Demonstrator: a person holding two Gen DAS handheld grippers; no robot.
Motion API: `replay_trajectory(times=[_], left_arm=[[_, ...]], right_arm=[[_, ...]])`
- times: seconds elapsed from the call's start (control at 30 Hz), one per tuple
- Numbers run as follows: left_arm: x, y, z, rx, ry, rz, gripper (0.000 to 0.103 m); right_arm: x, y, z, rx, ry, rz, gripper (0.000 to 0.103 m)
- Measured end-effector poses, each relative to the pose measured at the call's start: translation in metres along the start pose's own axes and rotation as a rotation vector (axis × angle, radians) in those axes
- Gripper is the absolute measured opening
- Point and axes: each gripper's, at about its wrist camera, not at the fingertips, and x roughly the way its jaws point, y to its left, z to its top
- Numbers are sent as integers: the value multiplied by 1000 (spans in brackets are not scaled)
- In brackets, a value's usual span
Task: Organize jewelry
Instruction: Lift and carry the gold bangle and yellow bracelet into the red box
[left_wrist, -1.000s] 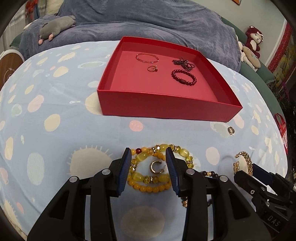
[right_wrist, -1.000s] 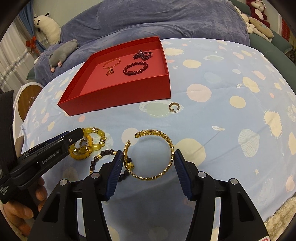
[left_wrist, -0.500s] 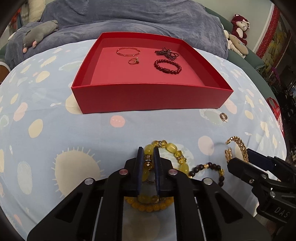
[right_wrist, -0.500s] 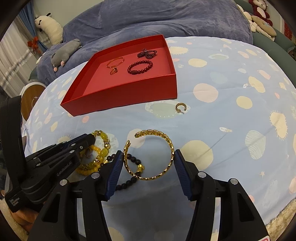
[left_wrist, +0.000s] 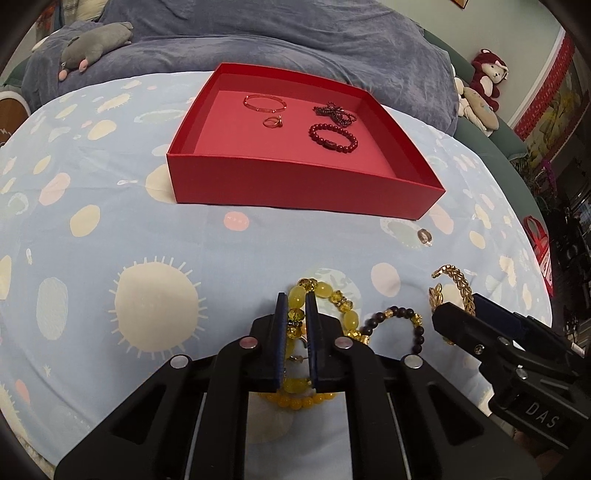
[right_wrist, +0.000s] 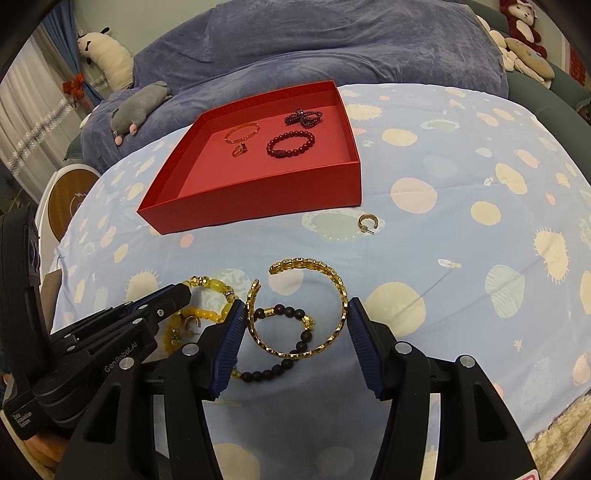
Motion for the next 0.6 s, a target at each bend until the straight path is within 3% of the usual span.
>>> replay_trajectory(times=[0.6], left_arm=[[-52, -26, 38, -16, -68, -82, 9]], right_arm=[[-33, 7, 19, 0, -76, 48, 54]])
